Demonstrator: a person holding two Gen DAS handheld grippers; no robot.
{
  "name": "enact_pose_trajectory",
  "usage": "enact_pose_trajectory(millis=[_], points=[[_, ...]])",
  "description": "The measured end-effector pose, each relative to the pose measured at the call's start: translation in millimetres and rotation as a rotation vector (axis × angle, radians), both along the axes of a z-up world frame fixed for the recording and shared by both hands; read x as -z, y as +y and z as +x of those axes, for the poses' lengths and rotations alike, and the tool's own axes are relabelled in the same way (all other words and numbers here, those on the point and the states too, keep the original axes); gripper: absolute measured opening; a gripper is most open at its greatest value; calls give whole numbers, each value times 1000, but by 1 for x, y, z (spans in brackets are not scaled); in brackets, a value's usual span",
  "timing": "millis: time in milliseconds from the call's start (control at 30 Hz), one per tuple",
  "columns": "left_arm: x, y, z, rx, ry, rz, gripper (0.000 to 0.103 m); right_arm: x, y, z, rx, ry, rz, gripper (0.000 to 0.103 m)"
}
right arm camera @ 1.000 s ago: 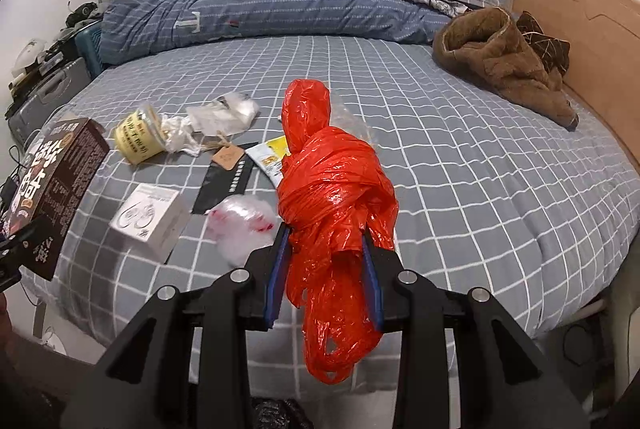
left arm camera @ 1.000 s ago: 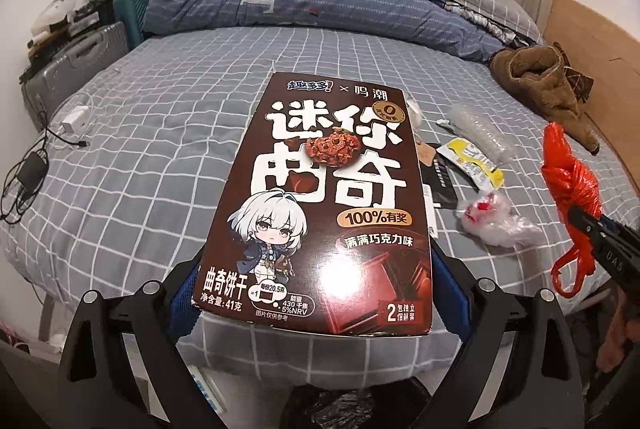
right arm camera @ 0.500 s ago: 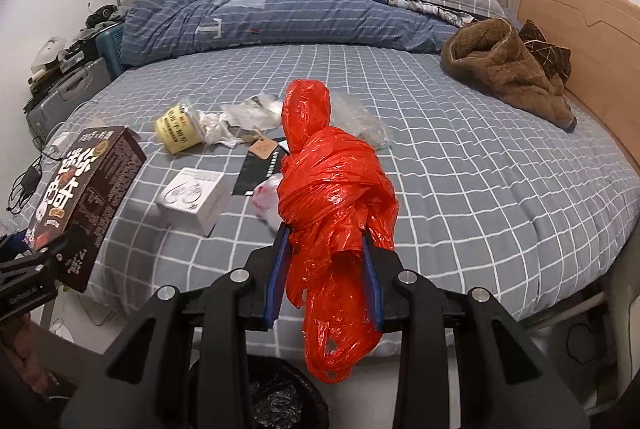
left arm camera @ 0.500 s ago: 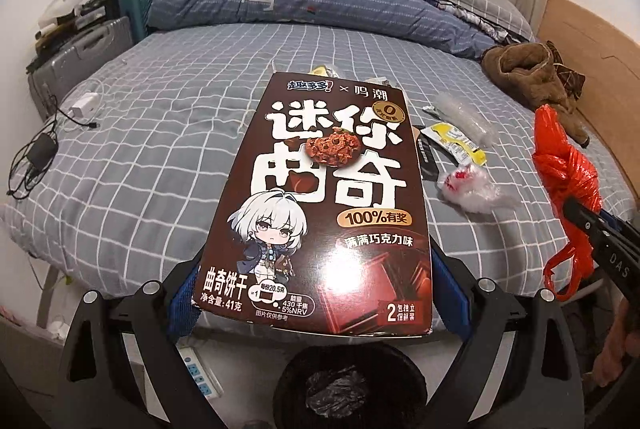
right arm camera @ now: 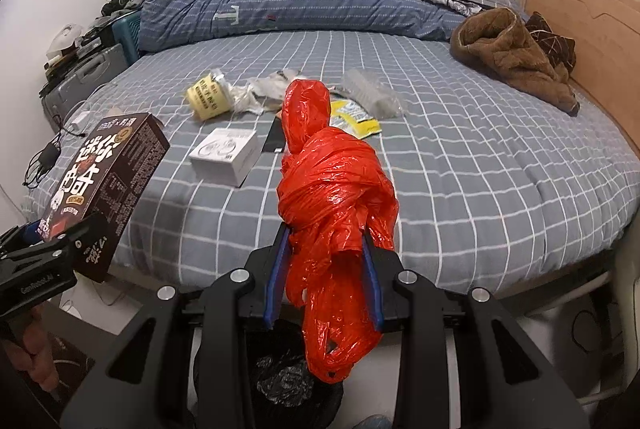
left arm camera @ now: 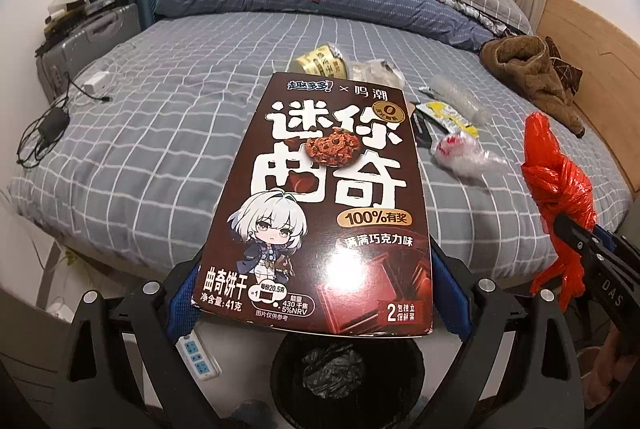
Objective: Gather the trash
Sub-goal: 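Carry the cookie box and red bag off the bed toward the black bin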
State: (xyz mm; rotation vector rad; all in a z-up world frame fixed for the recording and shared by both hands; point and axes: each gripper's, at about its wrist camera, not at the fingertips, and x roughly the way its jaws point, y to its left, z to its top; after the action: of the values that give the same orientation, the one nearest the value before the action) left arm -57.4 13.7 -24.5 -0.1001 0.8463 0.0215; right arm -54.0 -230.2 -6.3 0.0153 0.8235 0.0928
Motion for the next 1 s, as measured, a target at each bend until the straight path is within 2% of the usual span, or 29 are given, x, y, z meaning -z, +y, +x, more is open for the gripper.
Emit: enact_pose_trajectory(millis=[667, 1000], points=[[17, 4, -71, -41, 79, 3, 91, 15, 33, -71, -54, 77, 7, 32], [37, 11, -95, -61, 133, 4, 91, 38, 39, -91, -63, 139, -15, 32]])
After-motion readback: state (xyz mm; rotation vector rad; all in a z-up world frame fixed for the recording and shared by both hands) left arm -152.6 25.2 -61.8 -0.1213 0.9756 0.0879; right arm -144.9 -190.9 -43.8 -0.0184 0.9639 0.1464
